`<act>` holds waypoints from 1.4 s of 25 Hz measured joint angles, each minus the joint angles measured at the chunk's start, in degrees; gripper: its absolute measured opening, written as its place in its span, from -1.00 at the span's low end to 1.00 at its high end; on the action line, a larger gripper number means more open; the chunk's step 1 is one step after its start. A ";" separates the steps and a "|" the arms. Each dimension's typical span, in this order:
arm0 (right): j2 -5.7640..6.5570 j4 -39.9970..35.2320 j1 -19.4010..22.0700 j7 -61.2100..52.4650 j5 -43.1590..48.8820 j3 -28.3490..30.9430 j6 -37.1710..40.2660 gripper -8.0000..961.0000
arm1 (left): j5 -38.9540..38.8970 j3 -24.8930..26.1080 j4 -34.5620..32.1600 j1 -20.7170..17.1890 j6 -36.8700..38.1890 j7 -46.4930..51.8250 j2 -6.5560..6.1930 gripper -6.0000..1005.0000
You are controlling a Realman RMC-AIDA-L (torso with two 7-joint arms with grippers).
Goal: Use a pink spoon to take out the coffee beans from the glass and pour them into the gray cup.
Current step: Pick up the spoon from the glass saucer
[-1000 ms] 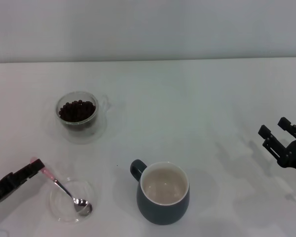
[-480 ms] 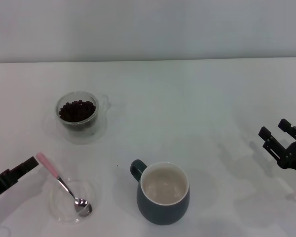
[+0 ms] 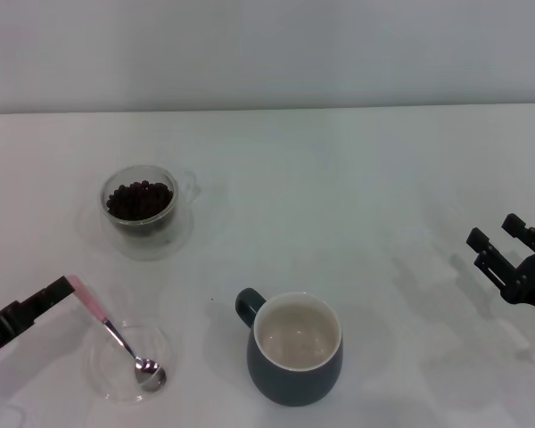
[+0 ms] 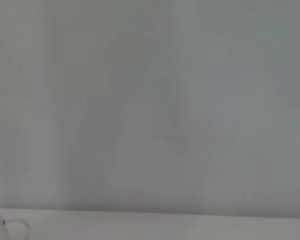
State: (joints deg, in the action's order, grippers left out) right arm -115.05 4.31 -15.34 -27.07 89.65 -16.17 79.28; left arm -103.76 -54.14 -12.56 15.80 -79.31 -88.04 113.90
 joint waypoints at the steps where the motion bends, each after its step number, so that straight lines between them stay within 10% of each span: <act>1: 0.00 0.00 0.01 0.00 0.00 0.00 0.00 0.31 | -0.01 0.00 -0.10 -0.02 -0.21 0.00 0.00 -0.92; 26: 0.00 -0.30 -0.61 0.44 -1.32 0.70 -2.50 0.31 | -0.27 5.19 -0.66 -4.32 -1.24 -13.44 1.68 -0.47; 35: -0.08 -1.38 -2.93 0.85 -6.17 0.70 -6.76 0.31 | -0.46 5.19 -0.59 -4.20 3.02 -13.33 2.15 0.53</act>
State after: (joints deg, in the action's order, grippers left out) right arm -115.13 2.93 -18.27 -26.22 83.49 -15.47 72.51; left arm -104.23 -48.95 -13.16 11.61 -76.29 -101.38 116.05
